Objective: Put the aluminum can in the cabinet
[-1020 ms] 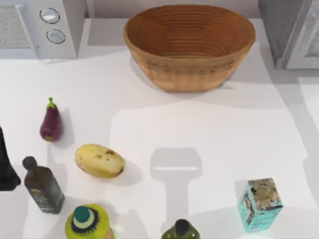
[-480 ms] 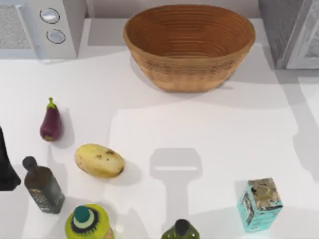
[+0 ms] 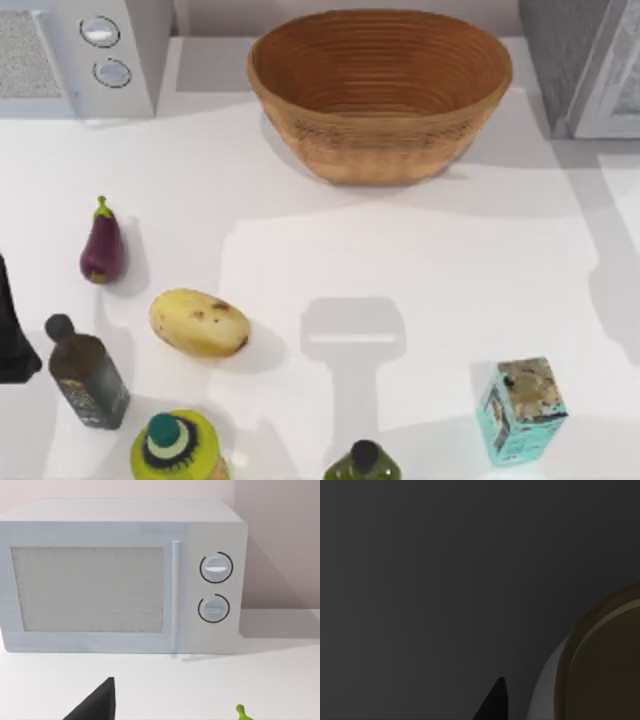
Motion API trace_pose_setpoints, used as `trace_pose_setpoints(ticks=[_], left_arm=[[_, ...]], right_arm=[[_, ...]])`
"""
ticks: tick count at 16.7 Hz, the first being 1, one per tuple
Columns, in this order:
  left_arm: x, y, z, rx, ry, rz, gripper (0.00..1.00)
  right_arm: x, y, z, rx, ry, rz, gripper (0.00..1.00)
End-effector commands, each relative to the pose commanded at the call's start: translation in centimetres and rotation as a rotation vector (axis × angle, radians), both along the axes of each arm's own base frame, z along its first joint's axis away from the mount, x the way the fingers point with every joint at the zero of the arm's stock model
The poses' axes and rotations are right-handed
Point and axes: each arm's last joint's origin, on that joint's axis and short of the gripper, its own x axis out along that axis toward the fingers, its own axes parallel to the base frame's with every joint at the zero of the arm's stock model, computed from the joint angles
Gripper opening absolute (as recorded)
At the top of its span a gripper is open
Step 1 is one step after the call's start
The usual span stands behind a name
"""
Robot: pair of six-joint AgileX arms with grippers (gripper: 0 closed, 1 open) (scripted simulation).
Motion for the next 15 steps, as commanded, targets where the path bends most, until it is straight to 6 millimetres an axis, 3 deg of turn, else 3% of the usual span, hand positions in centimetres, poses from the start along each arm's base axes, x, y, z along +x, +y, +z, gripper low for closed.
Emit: trace_pose_setpoints(ticks=[9,15], left_arm=[[0.00,0.00,0.00,0.000,0.000,0.000,1.00],[0.00,0.00,0.00,0.000,0.000,0.000,1.00]], right_arm=[[0.00,0.00,0.00,0.000,0.000,0.000,0.98],[0.00,0.00,0.00,0.000,0.000,0.000,1.00]])
